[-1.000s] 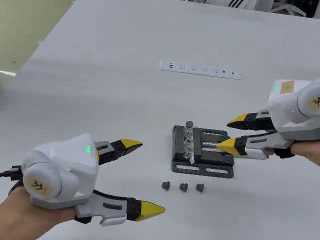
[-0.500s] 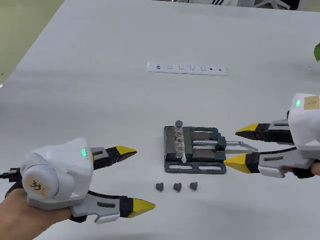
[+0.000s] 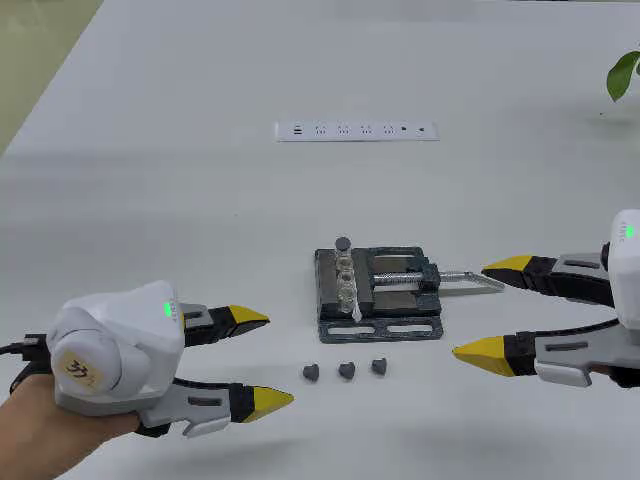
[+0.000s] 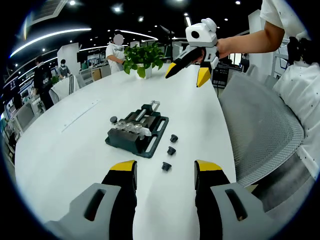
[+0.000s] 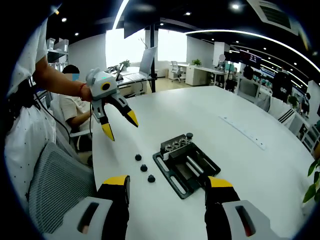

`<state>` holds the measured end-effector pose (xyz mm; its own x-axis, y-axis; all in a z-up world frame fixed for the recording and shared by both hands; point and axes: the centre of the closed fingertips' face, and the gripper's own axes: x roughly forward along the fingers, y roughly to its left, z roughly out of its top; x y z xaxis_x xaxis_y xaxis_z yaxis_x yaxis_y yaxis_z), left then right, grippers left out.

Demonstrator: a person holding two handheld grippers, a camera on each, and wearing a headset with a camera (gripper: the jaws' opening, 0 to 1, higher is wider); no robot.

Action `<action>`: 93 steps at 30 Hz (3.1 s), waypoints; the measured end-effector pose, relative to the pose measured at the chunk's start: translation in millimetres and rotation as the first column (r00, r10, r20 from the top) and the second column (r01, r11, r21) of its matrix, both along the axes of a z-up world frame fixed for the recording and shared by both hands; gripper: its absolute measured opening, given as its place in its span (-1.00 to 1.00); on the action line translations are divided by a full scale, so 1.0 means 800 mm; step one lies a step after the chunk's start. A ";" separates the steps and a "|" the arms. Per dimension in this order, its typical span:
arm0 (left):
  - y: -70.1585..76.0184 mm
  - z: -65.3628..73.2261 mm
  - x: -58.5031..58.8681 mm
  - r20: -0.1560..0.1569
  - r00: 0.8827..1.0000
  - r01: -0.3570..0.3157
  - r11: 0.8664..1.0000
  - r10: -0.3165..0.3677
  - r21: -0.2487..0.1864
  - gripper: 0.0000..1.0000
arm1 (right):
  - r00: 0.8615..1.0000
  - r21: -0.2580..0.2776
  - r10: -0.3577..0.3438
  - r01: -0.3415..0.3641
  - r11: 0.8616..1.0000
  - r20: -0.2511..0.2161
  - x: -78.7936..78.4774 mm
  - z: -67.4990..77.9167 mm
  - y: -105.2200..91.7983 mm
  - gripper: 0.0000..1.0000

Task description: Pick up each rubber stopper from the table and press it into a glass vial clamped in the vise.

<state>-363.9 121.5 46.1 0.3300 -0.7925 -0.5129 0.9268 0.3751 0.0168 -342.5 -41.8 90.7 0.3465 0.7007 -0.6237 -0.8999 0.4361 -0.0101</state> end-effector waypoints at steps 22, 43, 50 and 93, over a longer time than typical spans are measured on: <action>-0.019 -0.057 0.009 -0.036 0.991 0.135 0.985 -0.132 0.108 -0.59 | 0.999 0.070 -0.049 0.050 0.996 -0.018 -0.014 -0.012 -0.020 0.30; -0.037 -0.090 0.013 -0.058 0.980 0.198 0.970 -0.191 0.140 -0.77 | 0.996 0.062 -0.086 0.088 0.994 -0.032 -0.018 -0.016 -0.042 0.31; -0.039 -0.093 0.012 -0.059 0.978 0.205 0.969 -0.199 0.140 -0.84 | 0.995 0.062 -0.096 0.097 0.993 -0.028 -0.018 -0.013 -0.040 0.30; -0.048 -0.053 0.004 -0.068 0.987 0.146 0.988 -0.143 0.047 -0.92 | 0.997 0.065 -0.070 0.073 0.995 -0.039 -0.019 -0.012 -0.029 0.29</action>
<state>-360.5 83.0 3.7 0.1795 -0.8013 -0.5708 0.9710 0.2375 -0.0281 -357.7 -64.8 81.2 0.3752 0.7153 -0.5896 -0.8655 0.4980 0.0533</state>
